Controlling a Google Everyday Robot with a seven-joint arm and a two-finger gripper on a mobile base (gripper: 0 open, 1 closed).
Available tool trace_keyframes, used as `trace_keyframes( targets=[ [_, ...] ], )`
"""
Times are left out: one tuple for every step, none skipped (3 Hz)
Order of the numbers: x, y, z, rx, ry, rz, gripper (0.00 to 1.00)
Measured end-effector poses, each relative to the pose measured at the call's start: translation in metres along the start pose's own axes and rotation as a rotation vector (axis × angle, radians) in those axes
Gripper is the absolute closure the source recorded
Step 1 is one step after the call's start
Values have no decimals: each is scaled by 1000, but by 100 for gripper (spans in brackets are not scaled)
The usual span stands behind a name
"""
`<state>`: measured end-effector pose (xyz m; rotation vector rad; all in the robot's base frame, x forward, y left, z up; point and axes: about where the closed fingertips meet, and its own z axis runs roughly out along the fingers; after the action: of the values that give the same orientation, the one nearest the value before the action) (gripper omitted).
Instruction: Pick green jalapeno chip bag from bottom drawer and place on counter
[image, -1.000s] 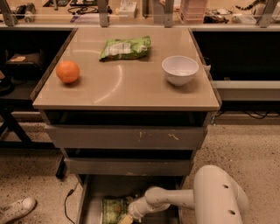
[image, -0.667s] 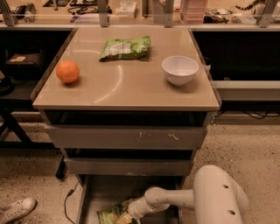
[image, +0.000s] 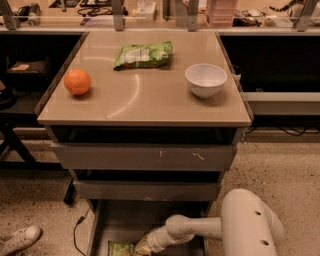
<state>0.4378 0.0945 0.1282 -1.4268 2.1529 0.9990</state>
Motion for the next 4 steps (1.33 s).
trace_keyframes(
  targets=[
    [0,0,0,0,0,0,100],
    [-2,3,-1,-7,-2,2,100],
    [-15,13,-22,-3,-10,2,100],
    [-43,34,-92,38,-30,65,100]
  ],
)
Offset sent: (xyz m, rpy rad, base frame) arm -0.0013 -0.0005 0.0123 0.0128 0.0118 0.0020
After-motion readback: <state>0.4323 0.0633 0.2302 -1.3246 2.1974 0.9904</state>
